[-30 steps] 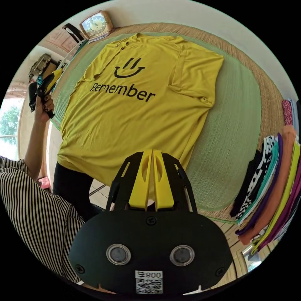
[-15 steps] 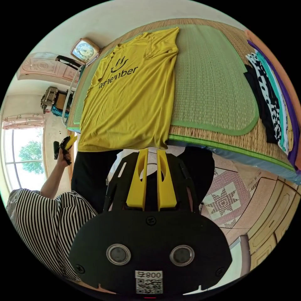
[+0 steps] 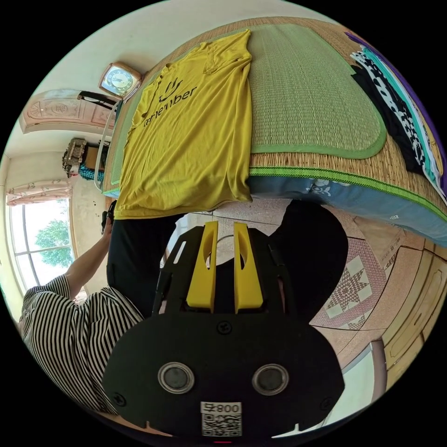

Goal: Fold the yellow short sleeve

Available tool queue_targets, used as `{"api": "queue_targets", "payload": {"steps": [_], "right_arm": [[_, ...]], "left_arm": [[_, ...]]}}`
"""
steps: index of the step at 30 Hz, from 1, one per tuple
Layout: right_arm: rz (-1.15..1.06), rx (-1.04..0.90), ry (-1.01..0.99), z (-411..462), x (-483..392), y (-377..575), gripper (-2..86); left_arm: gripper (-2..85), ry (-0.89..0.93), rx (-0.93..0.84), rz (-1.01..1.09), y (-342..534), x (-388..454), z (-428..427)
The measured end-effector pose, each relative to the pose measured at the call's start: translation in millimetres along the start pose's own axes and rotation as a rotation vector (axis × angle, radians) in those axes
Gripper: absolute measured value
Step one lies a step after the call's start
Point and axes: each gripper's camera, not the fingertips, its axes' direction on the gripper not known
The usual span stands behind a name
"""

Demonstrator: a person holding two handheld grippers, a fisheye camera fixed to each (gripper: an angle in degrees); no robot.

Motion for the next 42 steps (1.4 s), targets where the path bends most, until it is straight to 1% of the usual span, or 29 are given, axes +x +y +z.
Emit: {"api": "queue_targets", "payload": {"steps": [2,4,7,12,16,20,30,35,39,42], "right_arm": [[-0.001,-0.016,0.03,5,3,-3,6.9],[0.007,-0.034,0.044,9,8,-6,7.0],[0.016,-0.036,0.059,13,18,-13,7.3],[-0.006,-0.087,0.088,25,32,-29,8.6],[-0.036,-0.148,0.094,47,40,-42,9.4],[-0.044,-0.165,0.095,68,52,-51,9.9],[-0.091,-0.095,0.066,90,83,-47,8.8],[-0.102,-0.079,-0.006,90,104,-39,2.7],[-0.14,-0.113,-0.071,83,110,-34,1.4],[-0.17,-0.107,-0.18,62,119,-23,1.0]], "left_arm": [[10.9,0.053,0.001,-0.004,2,-12,-2],[7.5,0.164,0.01,0.014,8,-24,-5],[3.6,0.262,0.002,0.037,19,-34,-10],[2.2,0.364,0.018,0.087,38,-34,-27],[1.9,0.353,0.014,0.112,51,-30,-42],[1.7,0.343,0.03,0.119,61,-27,-52],[1.6,0.252,0.027,0.094,82,-17,-60],[1.6,0.22,0.052,0.082,92,-13,-61],[1.6,0.209,0.062,0.091,102,-7,-65],[1.6,0.228,0.08,0.107,109,-1,-70]]}}
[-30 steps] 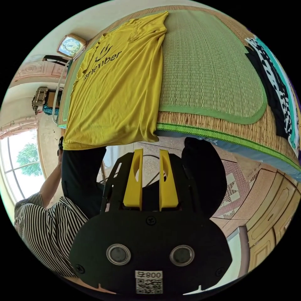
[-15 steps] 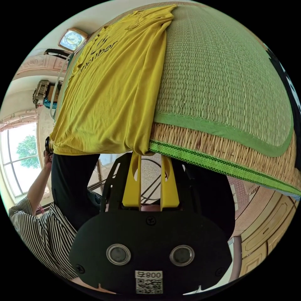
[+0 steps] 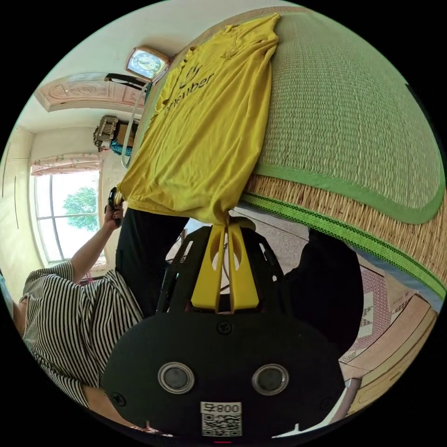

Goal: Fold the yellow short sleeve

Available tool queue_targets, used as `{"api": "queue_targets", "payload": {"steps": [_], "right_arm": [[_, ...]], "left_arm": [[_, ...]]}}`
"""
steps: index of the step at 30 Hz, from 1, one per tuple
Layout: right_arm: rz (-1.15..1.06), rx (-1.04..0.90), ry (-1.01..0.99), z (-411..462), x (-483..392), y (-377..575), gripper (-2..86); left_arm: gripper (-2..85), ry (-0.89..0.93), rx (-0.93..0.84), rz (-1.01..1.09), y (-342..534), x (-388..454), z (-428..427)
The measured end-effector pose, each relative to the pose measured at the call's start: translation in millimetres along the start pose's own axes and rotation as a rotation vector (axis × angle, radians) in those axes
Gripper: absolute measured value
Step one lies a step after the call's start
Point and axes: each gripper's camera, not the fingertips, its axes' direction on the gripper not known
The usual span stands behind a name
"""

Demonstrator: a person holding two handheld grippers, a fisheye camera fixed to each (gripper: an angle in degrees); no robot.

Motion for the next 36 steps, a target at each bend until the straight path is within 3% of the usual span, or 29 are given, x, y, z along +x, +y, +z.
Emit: {"api": "queue_targets", "payload": {"steps": [8,17,27,36], "right_arm": [[-0.078,0.113,-0.281,-85,13,38,0.3],[-0.087,0.134,-0.337,-134,8,47,0.2],[0.046,0.188,-0.329,-94,61,68,1.7],[0.101,0.315,-0.364,-62,98,120,8.7]], "left_arm": [[1.7,0.053,-0.027,0.091,4,28,-2],[1.6,0.114,-0.074,0.158,6,49,6],[1.5,0.077,-0.043,0.041,25,18,10],[1.5,0.025,-0.028,-0.012,33,7,15]]}}
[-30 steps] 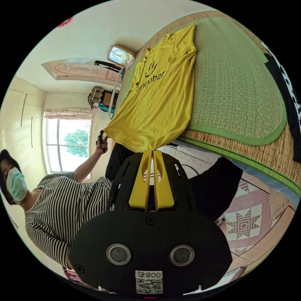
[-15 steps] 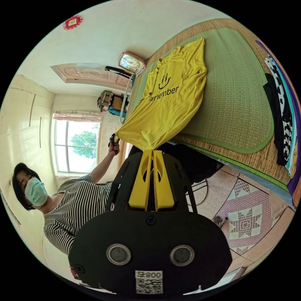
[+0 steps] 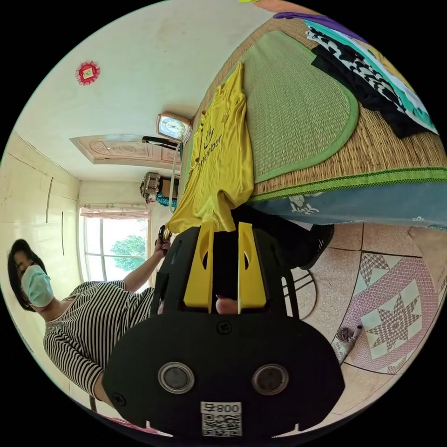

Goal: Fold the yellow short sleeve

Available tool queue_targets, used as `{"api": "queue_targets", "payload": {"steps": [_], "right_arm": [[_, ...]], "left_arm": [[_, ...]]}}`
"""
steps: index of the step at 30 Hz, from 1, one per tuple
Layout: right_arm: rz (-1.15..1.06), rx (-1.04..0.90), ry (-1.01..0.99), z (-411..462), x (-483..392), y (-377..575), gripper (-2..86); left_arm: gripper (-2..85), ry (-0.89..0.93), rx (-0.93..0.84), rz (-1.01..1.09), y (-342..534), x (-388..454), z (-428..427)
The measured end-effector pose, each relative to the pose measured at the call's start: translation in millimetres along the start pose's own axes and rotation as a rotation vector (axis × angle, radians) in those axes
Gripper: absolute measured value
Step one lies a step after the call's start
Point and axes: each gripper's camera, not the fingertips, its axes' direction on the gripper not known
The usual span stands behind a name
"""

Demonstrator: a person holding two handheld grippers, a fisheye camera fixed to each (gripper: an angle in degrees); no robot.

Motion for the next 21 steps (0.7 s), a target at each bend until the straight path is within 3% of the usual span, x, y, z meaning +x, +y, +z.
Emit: {"api": "queue_targets", "payload": {"steps": [4,12,21], "right_arm": [[-0.046,-0.015,-0.004,16,1,3,9.5],[-0.057,-0.025,-0.07,26,2,7,2.2],[-0.246,0.048,-0.156,-14,-72,54,0.9]], "left_arm": [[1.6,-0.023,-0.002,-0.006,1,0,2],[1.8,-0.023,-0.002,-0.01,1,-1,8],[6.0,-0.064,-0.035,0.059,-2,3,3]]}}
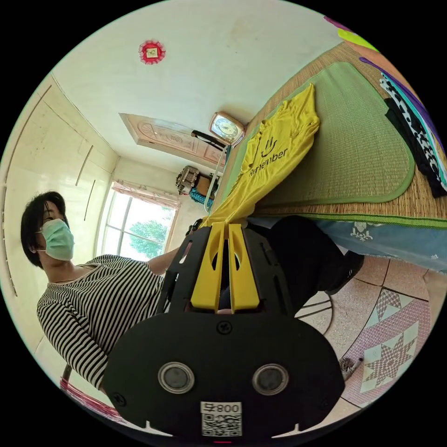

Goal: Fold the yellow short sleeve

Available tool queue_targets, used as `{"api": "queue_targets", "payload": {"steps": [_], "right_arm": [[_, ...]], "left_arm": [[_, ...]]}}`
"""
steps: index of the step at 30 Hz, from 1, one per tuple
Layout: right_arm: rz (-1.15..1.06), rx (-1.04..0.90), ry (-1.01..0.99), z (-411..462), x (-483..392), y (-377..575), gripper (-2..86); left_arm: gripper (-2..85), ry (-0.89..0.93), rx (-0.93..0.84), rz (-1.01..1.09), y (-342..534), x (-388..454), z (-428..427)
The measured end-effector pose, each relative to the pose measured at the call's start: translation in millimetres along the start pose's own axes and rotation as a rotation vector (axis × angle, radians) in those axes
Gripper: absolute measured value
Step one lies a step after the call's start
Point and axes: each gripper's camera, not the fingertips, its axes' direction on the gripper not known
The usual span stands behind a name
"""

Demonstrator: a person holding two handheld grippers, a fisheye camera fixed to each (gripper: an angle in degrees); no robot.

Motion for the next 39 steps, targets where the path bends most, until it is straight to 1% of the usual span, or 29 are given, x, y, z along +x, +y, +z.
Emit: {"api": "queue_targets", "payload": {"steps": [6,9,12,14,16,18,21,24,32,33,39], "right_arm": [[0.051,0.025,0.016,-7,-2,20,0.7],[0.07,0.033,0.024,-9,-1,21,0.7],[0.08,0.035,0.023,-9,-2,21,0.7],[0.088,0.028,0.02,-8,-2,21,0.7],[0.099,0.025,0.03,-7,-2,23,0.7],[0.11,0.021,0.036,-7,-2,25,0.7],[0.129,0.027,0.037,-10,-2,28,0.7],[0.14,0.033,0.053,-13,-3,29,0.7],[0.156,0.059,0.033,-18,-5,39,0.6],[0.157,0.06,0.034,-19,-5,40,0.6],[0.144,0.082,0.03,-32,-11,44,0.6]], "left_arm": [[11.2,-0.042,0.079,-0.133,23,-41,-14],[12.2,-0.01,0.084,-0.183,36,-60,-15],[12.6,-0.028,0.075,-0.22,49,-76,-13],[12.7,0.005,0.091,-0.272,58,-91,-10],[13.0,0.127,0.128,-0.335,69,-110,-1],[13.1,0.22,0.14,-0.354,71,-120,10],[12.6,0.317,0.155,-0.367,68,-127,22],[10.9,0.358,0.135,-0.356,61,-127,28],[6.9,0.384,0.111,-0.351,57,-123,27],[4.9,0.379,0.112,-0.349,57,-121,26],[1.7,0.405,0.179,-0.244,50,-93,3]]}}
